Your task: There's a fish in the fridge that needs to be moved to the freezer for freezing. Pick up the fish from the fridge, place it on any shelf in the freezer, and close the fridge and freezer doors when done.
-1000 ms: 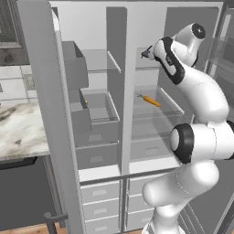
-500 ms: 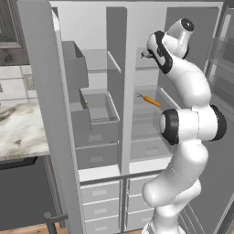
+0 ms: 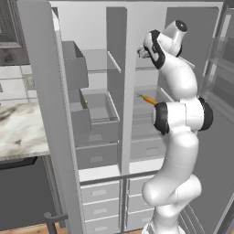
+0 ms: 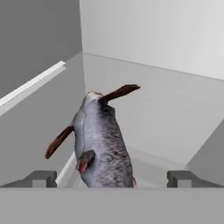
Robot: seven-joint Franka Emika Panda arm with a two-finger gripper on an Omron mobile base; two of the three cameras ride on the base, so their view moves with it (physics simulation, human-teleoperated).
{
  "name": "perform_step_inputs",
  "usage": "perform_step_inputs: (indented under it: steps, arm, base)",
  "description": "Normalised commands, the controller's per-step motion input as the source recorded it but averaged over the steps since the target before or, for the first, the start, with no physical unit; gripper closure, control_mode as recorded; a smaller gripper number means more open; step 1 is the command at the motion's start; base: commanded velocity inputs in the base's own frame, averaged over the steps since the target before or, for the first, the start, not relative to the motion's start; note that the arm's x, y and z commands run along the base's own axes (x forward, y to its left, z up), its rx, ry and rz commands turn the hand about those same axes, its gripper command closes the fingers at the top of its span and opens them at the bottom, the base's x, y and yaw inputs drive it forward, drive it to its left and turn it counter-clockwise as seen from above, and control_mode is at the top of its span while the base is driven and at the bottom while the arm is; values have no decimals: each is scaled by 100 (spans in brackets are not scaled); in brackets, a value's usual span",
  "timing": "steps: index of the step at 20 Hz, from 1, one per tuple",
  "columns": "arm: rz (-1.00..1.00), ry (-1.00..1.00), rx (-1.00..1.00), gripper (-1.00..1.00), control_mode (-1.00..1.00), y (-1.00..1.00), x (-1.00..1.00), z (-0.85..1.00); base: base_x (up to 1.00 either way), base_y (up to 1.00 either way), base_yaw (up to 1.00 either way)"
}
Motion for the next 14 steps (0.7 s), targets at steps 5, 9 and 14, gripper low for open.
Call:
perform_step_inputs:
  steps: [5, 9, 14]
  arm:
    - [4, 11, 0, -100, -100, -3, 34, -14]
    - [0, 12, -1, 100, -100, 34, 4, -49]
    - [0, 2, -2, 100, -100, 55, -12, -37]
  base:
    - [0, 0, 0]
    - [0, 0, 0]
    - [0, 0, 0]
